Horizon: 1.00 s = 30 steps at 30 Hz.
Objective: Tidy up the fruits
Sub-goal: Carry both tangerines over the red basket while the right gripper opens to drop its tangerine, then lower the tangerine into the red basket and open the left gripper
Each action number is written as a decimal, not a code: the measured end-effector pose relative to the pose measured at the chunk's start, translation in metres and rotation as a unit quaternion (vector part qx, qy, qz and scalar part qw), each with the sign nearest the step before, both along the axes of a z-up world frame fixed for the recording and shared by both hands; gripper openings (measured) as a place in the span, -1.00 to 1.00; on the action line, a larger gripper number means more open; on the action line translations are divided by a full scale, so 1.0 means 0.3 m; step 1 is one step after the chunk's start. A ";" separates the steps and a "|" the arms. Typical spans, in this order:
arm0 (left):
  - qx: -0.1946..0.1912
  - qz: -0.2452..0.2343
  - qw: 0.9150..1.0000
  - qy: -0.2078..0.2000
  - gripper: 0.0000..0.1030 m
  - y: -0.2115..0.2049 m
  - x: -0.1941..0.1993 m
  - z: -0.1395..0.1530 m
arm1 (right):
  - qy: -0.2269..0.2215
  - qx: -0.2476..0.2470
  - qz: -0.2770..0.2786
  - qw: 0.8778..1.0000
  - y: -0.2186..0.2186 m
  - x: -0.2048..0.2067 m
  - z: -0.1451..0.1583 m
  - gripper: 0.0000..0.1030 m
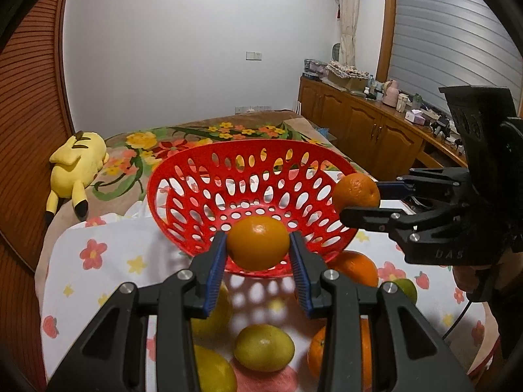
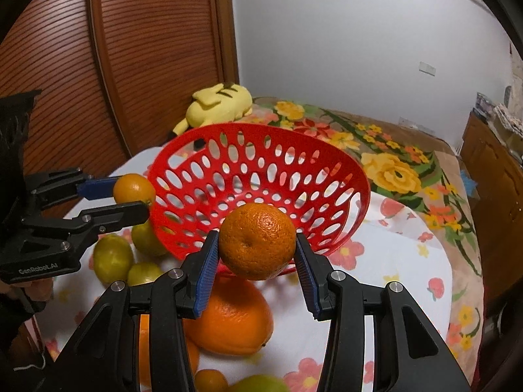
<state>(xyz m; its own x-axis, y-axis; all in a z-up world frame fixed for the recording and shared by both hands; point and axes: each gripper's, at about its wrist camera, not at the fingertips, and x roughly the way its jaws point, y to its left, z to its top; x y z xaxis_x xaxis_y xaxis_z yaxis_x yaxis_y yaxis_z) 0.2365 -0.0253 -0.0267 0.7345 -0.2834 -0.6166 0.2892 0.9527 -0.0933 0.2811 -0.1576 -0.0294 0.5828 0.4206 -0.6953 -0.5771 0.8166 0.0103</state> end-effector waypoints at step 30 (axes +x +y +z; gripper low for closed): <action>0.013 -0.004 1.000 0.023 -0.26 -0.031 0.098 -0.059 | 0.009 -0.006 0.004 1.000 0.008 0.021 -0.004 -0.02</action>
